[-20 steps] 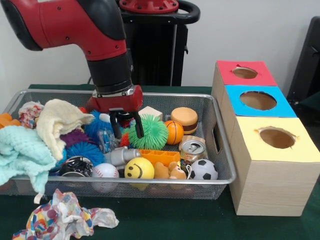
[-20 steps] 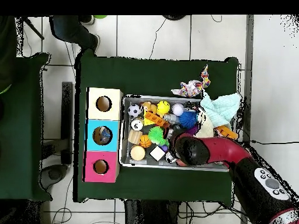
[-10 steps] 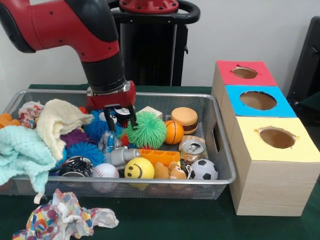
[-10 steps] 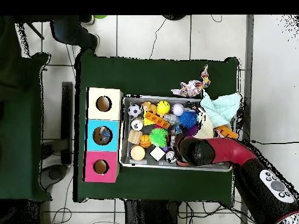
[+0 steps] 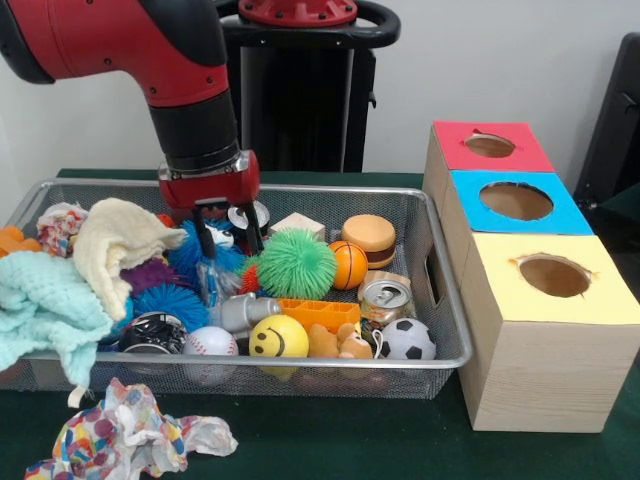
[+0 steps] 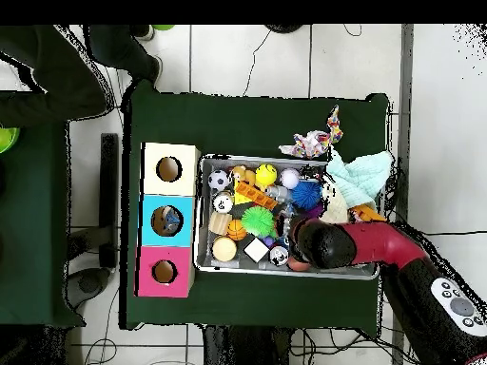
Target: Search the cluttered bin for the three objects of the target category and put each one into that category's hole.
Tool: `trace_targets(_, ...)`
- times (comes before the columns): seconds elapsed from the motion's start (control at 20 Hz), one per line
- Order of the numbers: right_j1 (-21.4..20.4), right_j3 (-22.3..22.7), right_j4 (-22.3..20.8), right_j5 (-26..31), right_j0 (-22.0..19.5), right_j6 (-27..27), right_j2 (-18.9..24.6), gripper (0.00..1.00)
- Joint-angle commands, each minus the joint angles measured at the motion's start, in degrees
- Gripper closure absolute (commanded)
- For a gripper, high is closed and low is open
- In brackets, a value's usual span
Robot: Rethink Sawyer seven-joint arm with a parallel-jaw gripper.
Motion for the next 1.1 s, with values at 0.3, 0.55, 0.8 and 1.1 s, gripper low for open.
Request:
trace_targets(0.3, -1.1, -4.8, -2.5, 7.1, 2.6, -14.3, 2.8, 0.0)
trace_targets(0.55, -0.8, -5.0, -3.2, 6.3, 3.1, -13.9, 2.3, 0.0)
trace_targets(0.8, -2.0, -4.9, -3.9, 6.2, 3.0, -14.5, 1.8, 0.0)
trace_targets(1.1, -6.2, -4.1, -2.9, 8.8, 2.9, -15.4, 1.7, 0.0)
